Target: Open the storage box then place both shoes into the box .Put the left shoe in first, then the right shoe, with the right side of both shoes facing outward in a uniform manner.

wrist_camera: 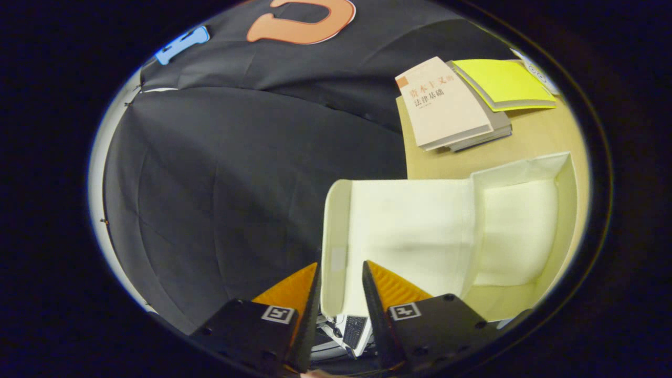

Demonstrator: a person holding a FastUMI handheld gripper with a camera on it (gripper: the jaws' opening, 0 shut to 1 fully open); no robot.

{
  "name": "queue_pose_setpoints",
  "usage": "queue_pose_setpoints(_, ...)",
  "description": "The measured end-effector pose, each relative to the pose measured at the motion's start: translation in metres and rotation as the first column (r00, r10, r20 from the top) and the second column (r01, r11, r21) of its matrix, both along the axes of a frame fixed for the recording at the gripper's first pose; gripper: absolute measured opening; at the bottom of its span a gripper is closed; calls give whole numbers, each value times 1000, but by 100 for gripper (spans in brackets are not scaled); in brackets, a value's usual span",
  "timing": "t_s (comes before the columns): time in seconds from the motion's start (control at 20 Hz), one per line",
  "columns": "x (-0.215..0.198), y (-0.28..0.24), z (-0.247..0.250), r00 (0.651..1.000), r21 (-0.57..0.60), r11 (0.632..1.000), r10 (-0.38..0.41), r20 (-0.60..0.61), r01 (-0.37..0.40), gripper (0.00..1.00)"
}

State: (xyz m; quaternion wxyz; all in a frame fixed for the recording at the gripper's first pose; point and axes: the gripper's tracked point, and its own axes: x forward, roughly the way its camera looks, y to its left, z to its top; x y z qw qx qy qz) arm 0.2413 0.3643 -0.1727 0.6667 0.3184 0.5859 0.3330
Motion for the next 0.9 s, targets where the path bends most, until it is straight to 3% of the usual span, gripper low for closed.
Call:
queue_pose_setpoints(0.1,-4,4,-4,1000,-23,1000,-8,-13,8,68)
queue_pose_setpoints(0.2,-9,-3,-7,999,-68,998,-14,-34,12,73)
queue_pose_setpoints(0.3,-9,-15,-10,999,-109,994,-28,-19,25,93)
queue_pose_setpoints(0.6,-11,-112,-38,992,-287,955,-37,122,71,99)
queue_pose_setpoints(0.9,-24,-244,-82,988,-401,905,-101,116,140,100)
